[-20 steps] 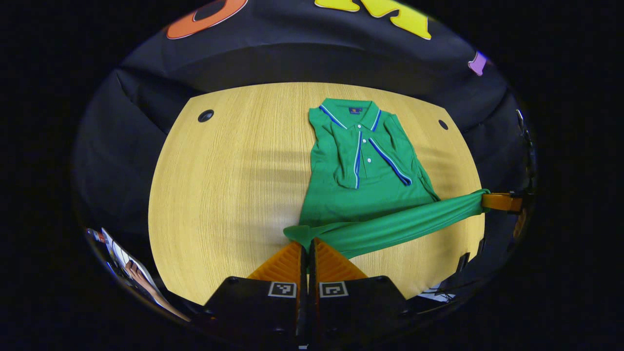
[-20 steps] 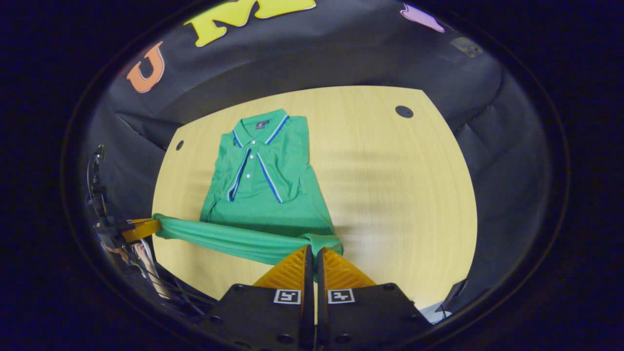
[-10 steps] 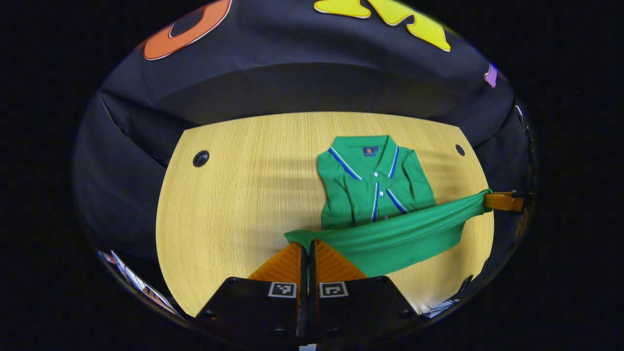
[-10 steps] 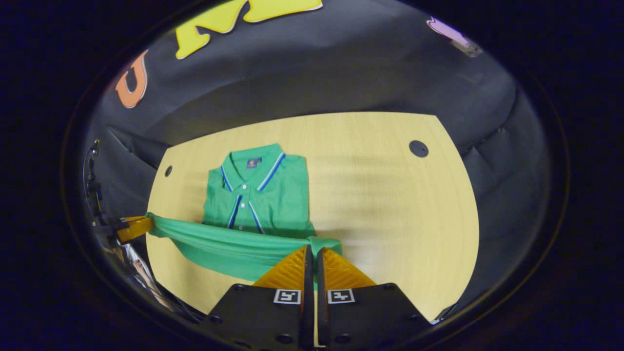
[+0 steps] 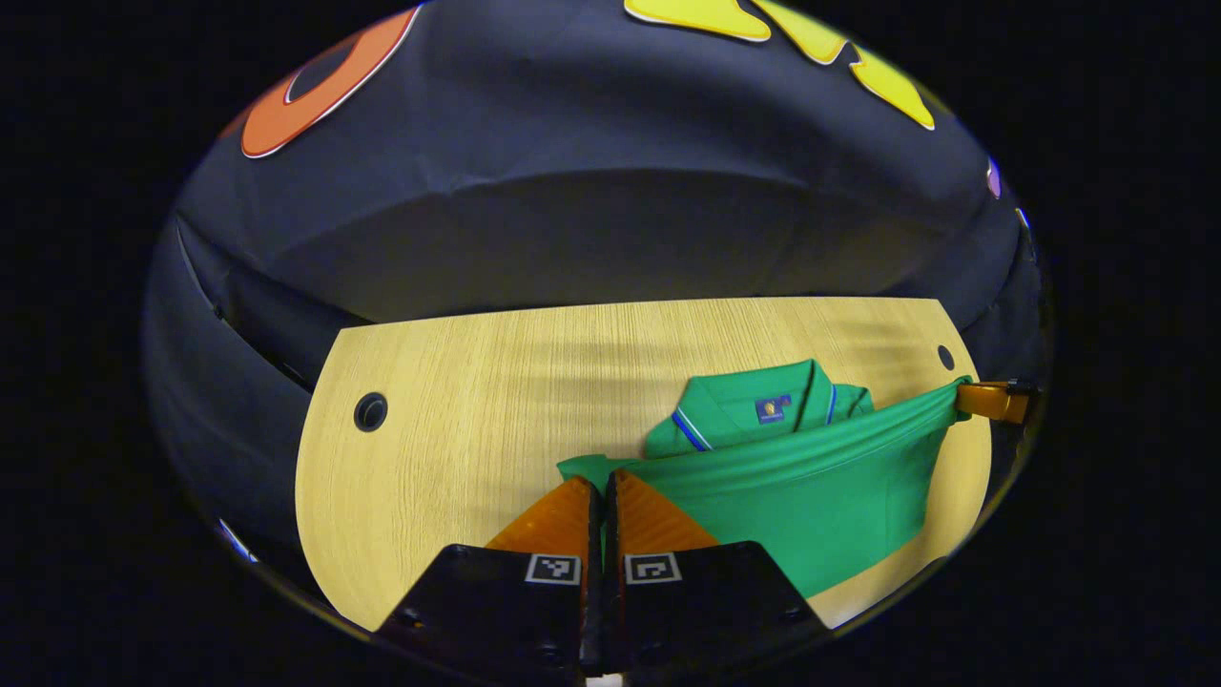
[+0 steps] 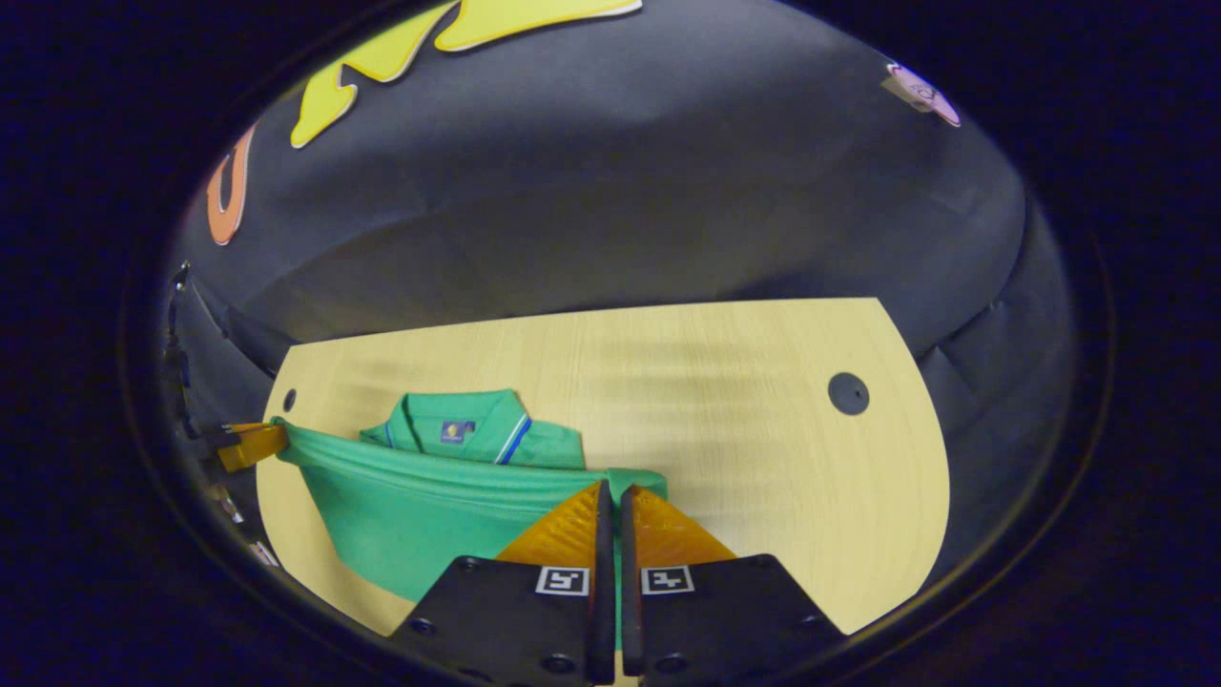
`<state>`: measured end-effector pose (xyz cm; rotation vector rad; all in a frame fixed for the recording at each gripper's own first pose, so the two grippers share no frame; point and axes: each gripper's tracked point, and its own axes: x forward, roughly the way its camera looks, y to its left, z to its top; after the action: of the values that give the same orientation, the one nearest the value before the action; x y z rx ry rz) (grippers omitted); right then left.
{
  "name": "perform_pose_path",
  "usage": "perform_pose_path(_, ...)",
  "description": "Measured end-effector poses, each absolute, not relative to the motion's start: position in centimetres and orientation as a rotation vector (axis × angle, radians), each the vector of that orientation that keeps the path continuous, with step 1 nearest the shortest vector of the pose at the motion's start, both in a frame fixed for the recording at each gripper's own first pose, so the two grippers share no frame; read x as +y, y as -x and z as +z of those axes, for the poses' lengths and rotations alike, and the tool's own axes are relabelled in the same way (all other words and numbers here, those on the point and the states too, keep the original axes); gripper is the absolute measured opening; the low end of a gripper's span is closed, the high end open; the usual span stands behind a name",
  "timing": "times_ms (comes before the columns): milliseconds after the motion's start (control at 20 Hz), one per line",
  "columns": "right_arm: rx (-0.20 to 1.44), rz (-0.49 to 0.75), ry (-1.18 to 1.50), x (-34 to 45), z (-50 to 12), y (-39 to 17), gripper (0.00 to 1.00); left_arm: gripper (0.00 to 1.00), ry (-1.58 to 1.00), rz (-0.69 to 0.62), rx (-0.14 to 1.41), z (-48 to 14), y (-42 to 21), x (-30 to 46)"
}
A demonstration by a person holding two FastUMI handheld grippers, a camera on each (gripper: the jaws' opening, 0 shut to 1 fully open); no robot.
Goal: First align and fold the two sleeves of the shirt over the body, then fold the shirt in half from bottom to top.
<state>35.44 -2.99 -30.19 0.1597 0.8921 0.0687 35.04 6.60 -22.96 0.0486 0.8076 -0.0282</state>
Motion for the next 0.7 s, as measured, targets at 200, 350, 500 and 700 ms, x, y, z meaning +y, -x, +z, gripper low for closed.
perform_pose_path(200,0.852,0.060,-0.127,-2.7,-33.1,-39.3,0.05,0.03,-0.032,0.003,0.788,-25.2,-38.1,6.8)
perform_pose_path(350,0.854,0.070,-0.128,-2.1,-35.3,-40.9,0.05,0.03,-0.049,0.024,0.787,-26.9,-39.4,7.1)
perform_pose_path(500,0.883,0.066,-0.163,-1.9,-37.2,-41.2,0.05,0.03,-0.079,0.029,0.855,-29.5,-39.3,7.2)
perform_pose_path(700,0.903,0.047,-0.156,-2.2,-38.3,-41.4,0.05,0.06,-0.041,-0.006,0.864,-30.6,-39.6,6.6)
